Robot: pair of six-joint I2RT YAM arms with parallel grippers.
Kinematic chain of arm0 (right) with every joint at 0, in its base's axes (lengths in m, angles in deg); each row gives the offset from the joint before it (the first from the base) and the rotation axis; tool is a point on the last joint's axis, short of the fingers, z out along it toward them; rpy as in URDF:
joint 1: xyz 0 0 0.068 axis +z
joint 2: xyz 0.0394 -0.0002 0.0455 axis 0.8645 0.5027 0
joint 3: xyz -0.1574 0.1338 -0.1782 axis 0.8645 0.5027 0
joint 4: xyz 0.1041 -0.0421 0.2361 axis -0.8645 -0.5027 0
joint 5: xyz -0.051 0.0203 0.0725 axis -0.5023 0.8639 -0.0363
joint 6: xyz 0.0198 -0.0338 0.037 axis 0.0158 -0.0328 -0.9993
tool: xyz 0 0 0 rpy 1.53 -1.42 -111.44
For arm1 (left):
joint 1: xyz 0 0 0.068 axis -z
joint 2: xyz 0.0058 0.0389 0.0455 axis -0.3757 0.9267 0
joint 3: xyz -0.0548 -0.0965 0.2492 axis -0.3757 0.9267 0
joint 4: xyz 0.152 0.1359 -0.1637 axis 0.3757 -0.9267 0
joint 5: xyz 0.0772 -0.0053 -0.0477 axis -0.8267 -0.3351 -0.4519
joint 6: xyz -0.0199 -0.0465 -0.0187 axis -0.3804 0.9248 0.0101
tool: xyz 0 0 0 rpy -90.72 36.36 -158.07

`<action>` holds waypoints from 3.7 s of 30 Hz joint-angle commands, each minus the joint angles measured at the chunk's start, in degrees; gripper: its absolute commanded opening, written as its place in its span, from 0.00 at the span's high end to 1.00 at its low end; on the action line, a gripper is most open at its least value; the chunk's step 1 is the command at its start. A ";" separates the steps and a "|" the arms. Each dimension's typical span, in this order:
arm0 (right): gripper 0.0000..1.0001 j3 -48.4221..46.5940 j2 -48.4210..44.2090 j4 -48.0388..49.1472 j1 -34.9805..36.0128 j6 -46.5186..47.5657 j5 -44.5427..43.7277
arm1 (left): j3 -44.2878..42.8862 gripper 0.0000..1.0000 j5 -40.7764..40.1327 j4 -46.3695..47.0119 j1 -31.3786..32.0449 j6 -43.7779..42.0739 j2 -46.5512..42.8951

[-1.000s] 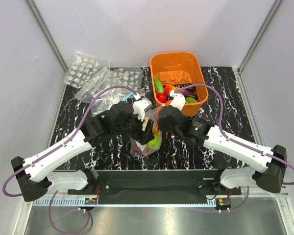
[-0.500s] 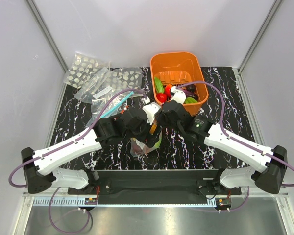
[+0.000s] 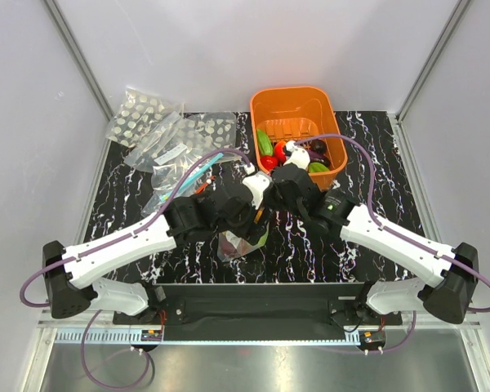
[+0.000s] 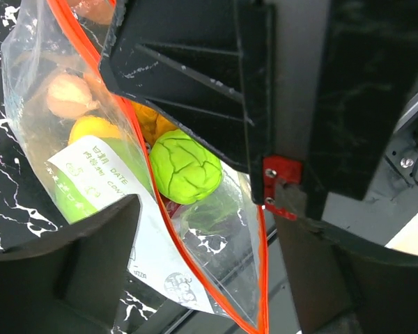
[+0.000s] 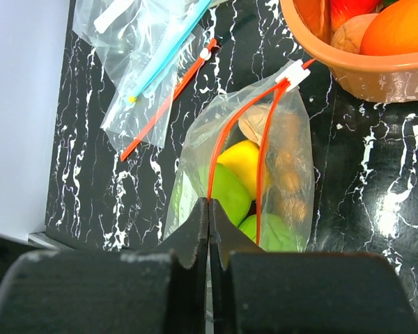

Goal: Place the food in the zip-top bag and seal the zipper
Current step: Adjust the zipper food storage bag at the center of the board, then zip the zipper food storage bag at the center of the board.

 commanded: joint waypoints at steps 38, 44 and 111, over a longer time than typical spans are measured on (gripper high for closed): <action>0.41 19.45 -8.00 32.86 -18.91 35.81 39.01 | 17.37 1.00 9.08 0.18 -12.23 2.11 -17.97; 0.29 19.37 -3.60 40.35 -20.34 42.74 46.61 | 18.07 1.00 11.37 -0.44 -12.32 1.14 -19.11; 0.28 27.54 -9.67 39.46 -11.19 50.05 41.14 | 7.79 1.00 1.52 -0.88 -26.29 -7.82 -16.91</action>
